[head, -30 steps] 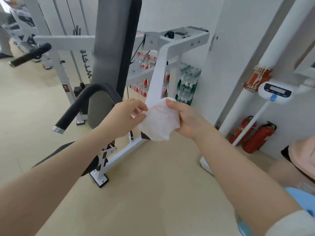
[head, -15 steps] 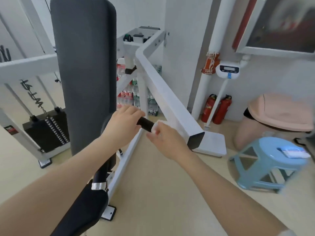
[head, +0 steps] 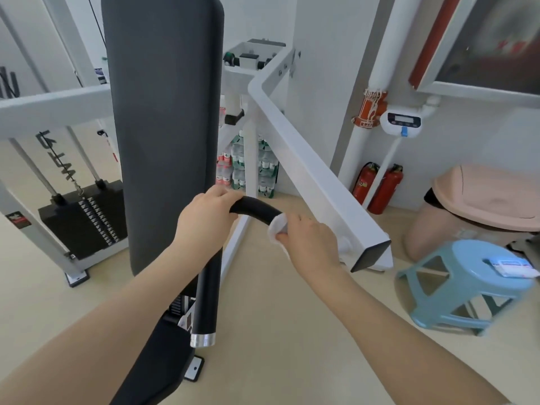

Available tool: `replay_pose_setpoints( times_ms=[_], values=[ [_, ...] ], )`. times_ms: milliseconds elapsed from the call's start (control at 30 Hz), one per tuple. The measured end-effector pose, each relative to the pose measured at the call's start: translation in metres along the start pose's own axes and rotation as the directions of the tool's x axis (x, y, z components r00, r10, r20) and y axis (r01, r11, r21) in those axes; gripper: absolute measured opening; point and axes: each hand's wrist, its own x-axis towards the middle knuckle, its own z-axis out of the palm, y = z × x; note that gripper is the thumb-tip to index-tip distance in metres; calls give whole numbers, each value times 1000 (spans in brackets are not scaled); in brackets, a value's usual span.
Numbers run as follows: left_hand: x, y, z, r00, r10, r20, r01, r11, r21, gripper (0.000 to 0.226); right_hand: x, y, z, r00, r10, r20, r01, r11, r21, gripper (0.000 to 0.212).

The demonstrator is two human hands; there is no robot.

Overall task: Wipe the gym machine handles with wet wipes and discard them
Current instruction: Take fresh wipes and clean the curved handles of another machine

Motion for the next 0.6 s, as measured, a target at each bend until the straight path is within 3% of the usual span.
replay_pose_setpoints(
  times_ms=[100, 200, 300, 367, 400, 500, 600],
  values=[
    [0, -9, -3, 999, 34, -38, -38, 993, -108, 36, 21, -34, 3, 989, -102, 104, 92, 991, 99, 23],
    [1, -22, -10, 1000, -32, 1, 30, 947, -321, 32, 37, -55, 6, 959, -278, 46, 271, 955, 119, 31],
    [4, -47, -13, 986, -166, 17, 154, 869, -470, 22, 26, -46, 12, 972, -235, 25, 230, 964, 137, 58],
    [7, -64, -13, 978, -206, 27, 192, 847, -495, 17, 27, -60, 9, 982, -190, 8, 188, 976, 107, 55],
    [8, -71, -14, 977, -206, 48, 201, 837, -508, 17, 31, -70, 7, 964, -265, 21, 263, 962, 69, 47],
    [11, -87, -17, 981, -171, 92, 193, 804, -562, 19, 37, -92, 5, 806, -591, 23, 591, 804, -63, 29],
    [8, -96, -18, 985, -114, 127, 169, 764, -623, 21, 17, -89, 2, 626, -769, 133, 780, 621, -80, 32]
  ],
)
